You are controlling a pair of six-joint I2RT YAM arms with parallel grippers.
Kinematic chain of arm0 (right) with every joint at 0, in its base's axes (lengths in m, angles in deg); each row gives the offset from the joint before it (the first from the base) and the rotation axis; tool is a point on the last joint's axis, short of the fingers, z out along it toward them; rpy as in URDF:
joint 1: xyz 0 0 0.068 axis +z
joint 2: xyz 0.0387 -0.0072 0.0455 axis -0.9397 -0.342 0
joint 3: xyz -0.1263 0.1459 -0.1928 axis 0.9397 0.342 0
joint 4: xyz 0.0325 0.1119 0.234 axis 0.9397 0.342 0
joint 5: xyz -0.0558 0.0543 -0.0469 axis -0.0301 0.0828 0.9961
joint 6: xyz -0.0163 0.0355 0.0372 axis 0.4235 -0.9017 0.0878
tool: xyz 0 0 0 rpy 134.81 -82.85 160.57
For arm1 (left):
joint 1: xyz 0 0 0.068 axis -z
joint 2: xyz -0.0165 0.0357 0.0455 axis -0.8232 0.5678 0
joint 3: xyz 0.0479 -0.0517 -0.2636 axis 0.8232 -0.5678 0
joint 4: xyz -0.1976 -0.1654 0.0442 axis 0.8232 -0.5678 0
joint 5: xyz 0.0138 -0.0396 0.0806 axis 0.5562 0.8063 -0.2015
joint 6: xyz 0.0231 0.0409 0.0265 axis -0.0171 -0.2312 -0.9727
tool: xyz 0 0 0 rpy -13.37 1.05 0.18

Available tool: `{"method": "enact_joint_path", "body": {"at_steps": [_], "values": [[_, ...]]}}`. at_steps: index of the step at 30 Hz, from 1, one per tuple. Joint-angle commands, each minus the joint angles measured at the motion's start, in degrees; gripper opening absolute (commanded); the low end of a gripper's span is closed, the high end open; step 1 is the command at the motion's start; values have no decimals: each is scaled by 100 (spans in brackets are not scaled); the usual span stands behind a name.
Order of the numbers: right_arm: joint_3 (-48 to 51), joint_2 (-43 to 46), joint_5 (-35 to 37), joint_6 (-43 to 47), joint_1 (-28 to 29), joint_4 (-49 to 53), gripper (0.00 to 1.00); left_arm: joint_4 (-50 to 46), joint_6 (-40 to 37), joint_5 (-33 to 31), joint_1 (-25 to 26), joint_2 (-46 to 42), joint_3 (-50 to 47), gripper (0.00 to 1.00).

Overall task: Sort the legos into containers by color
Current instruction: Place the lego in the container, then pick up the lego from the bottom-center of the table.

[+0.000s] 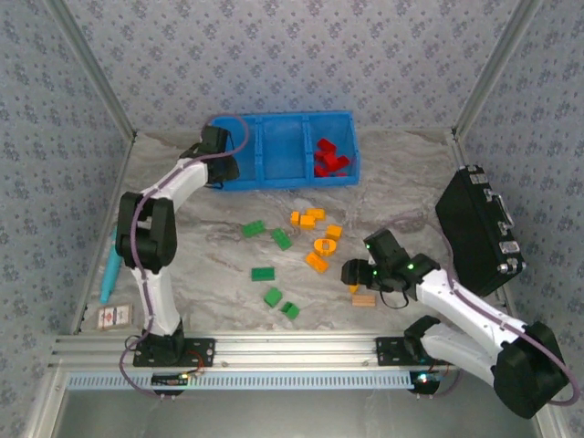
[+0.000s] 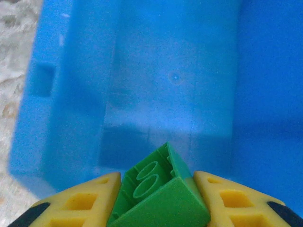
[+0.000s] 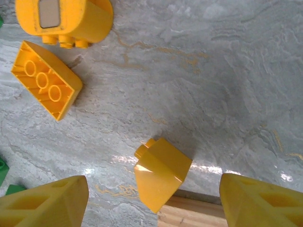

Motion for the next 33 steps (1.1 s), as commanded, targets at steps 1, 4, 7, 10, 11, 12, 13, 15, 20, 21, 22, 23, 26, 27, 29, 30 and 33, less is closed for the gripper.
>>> {"method": "enact_joint_path", "body": {"at_steps": [1, 4, 7, 10, 11, 12, 13, 15, 20, 21, 22, 23, 26, 27, 29, 30, 33], "values": [[137, -41, 159, -153, 68, 89, 75, -16, -10, 252, -76, 306, 540, 44], [164, -222, 231, -86, 112, 65, 75, -113, -45, 314, -83, 532, 758, 52], [136, -333, 350, -28, 169, 71, 75, -130, -87, 308, -75, 552, 805, 61], [139, -413, 395, -28, 192, -7, 75, -157, -149, 304, -76, 485, 845, 63], [143, -451, 410, -28, 188, -23, 75, -171, -167, 316, -75, 451, 861, 64], [135, -505, 407, -21, 199, -34, 74, -183, -191, 338, -74, 408, 884, 64], [130, -566, 418, -13, 206, -41, 72, -206, -218, 347, -66, 343, 896, 65], [117, -655, 452, -2, 240, -52, 69, -229, -263, 363, -48, 205, 925, 66], [101, -824, 551, -17, 305, -111, 60, -236, -363, 456, 39, -378, 941, 67], [100, -853, 578, -32, 309, -121, 58, -237, -383, 470, 56, -532, 927, 68], [106, -886, 594, -45, 311, -137, 57, -240, -417, 470, 89, -696, 908, 68], [108, -912, 610, -54, 310, -148, 55, -245, -458, 470, 125, -825, 899, 68], [93, -979, 616, -63, 314, -190, 48, -376, -626, 460, 205, -1242, 888, 69], [91, -1012, 616, -63, 308, -201, 46, -433, -677, 468, 215, -1388, 884, 70], [52, -1044, 620, -46, 317, -178, 41, -541, -750, 471, 215, -1673, 833, 70], [26, -1056, 633, -46, 323, -162, 40, -579, -788, 442, 215, -1848, 771, 70], [-64, -1083, 658, -3, 328, -84, 35, -687, -933, 375, 207, -2388, 483, 72]]}}
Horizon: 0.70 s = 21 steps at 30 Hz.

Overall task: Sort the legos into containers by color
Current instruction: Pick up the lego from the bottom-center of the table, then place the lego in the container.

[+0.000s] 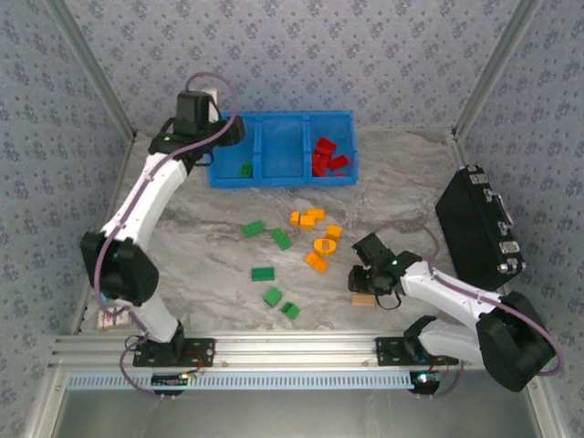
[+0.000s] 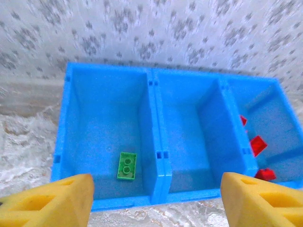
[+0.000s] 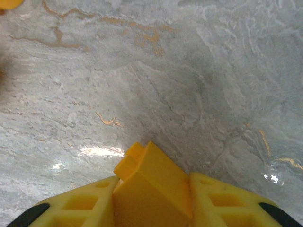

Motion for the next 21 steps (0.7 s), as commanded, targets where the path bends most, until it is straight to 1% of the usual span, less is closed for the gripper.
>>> {"method": "enact_joint_path", "body": {"at_steps": [1, 5, 8, 11, 14, 16, 18, 21], "values": [[-193, -93, 178, 60, 40, 201, 34, -378, -328, -35, -43, -579, -307, 72], [-797, -114, 286, 280, 39, 588, 32, -662, -694, -50, -79, -1294, -752, 73], [-1592, -313, 390, 729, 9, 869, 31, -837, -954, -72, -145, -1931, -1224, 74], [-2546, -793, 480, 1205, -22, 1020, 30, -819, -1128, -55, -241, -2638, -1811, 76], [-3650, -1567, 522, 1734, -130, 1001, 31, -785, -1226, -89, -282, -3328, -2463, 76], [-4588, -2240, 500, 2089, -245, 948, 31, -855, -1193, -59, -290, -3696, -2899, 77], [-5358, -2888, 508, 2331, -296, 872, 31, -966, -1143, 105, -290, -3907, -3242, 78], [-6506, -3855, 418, 2590, -387, 707, 31, -1107, -844, 366, -286, -4073, -3665, 78]]}}
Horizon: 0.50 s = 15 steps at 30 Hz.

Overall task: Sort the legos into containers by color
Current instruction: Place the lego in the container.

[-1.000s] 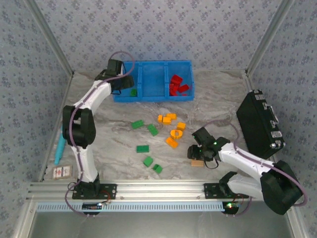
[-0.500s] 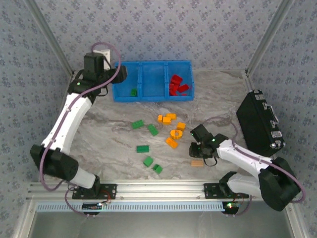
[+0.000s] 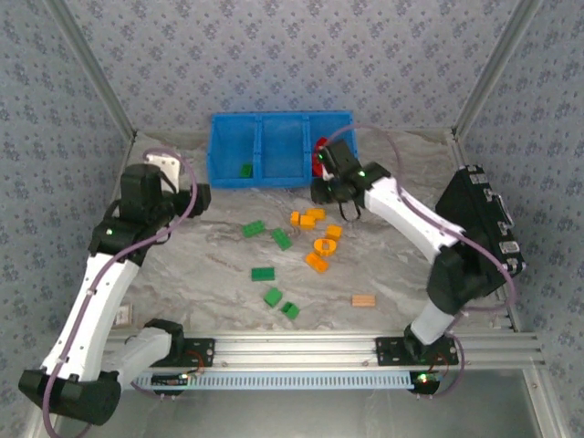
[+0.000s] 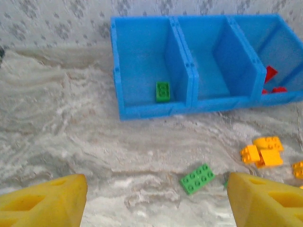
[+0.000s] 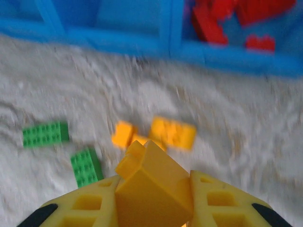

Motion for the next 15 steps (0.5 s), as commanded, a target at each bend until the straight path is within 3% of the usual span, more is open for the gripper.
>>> {"method": "enact_joint_path", "body": {"at_steps": [1, 6, 15], "values": [[-1154, -971, -28, 652, -100, -36, 31, -238, 280, 418, -18, -102, -446, 78], [-3214, -2592, -182, 820, -128, 263, 31, -94, 1018, 709, -9, -455, -1280, 77], [-5478, -4510, -297, 859, -125, 504, 33, -107, 2469, 959, 104, -500, -2358, 78]]}}
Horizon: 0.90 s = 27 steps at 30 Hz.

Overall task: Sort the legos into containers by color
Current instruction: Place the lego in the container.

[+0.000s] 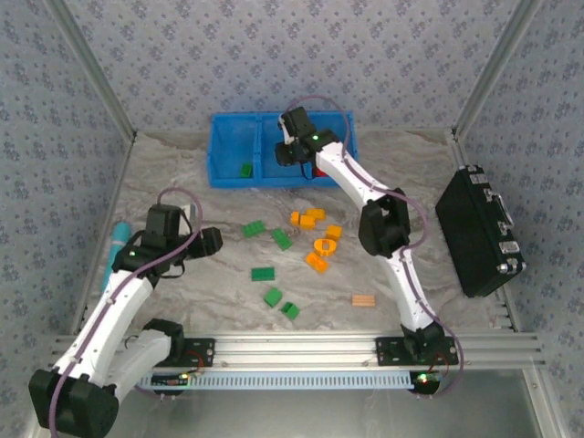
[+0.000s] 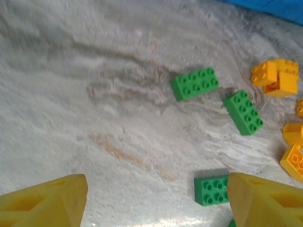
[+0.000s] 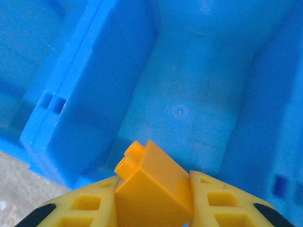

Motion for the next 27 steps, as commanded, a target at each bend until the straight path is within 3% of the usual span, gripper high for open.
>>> {"method": "enact_joint_path", "body": {"at_steps": [1, 8, 15, 27], "values": [[-658, -474, -84, 121, -11, 322, 34, 68, 823, 239, 62, 88, -225, 78], [-744, -835, -156, 171, -81, 246, 42, 705, 1340, 71, 262, 738, -349, 77], [-589, -814, -321, 254, -114, 156, 53, 1394, 1321, -115, 478, 1873, -22, 78], [729, 480, -441, 522, 9, -196, 57, 1928, 826, -312, 751, 4030, 1320, 78]]}}
